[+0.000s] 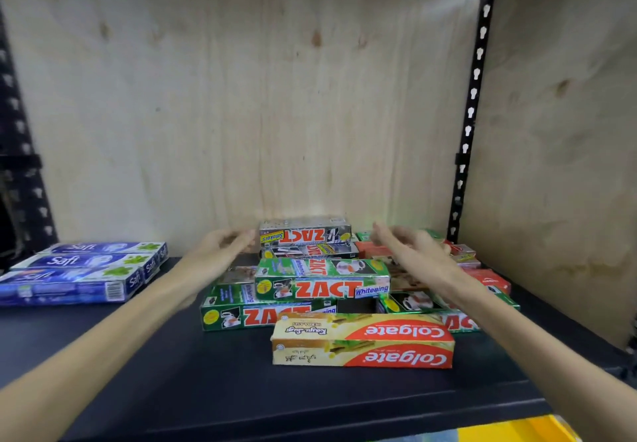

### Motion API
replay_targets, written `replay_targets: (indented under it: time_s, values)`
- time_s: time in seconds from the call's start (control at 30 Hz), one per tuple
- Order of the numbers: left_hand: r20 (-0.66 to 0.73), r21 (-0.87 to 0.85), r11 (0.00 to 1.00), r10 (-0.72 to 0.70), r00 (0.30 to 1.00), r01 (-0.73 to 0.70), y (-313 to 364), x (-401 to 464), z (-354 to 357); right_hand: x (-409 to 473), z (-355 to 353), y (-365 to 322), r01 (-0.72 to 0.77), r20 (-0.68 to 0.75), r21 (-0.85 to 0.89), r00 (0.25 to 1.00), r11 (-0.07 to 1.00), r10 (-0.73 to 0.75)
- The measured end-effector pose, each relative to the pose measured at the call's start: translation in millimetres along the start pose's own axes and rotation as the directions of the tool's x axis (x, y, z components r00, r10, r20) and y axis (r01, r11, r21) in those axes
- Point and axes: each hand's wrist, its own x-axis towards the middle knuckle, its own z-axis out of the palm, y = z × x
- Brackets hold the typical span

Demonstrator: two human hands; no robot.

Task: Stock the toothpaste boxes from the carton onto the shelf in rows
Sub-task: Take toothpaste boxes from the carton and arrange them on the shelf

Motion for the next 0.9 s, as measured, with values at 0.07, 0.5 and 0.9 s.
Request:
replay_targets:
  time_s: [0.07, 0.5, 0.9]
  values:
    - [-0.077, 0.034, 0.998, -0.044, 0.996, 0.047, -1.0, 22.0, 5.1, 22.8, 1.5, -0.9, -0.018, 0.020, -0.008, 1.000, 1.000, 0.019]
    - [-0.139, -0.057, 0.996, -0.070, 0.988, 0.063, -7.5, 87.7, 30.2, 103.8, 41.0, 10.0, -0.052, 0.155, -0.061, 0.986, 0.997, 0.061]
    - [-0.150, -0.120, 0.993, -0.014, 0.989, -0.004, 36.6, 99.4, 62.3, 101.1, 4.2, 33.1, -0.097, -0.037, 0.054, 0.994, 0.994, 0.099]
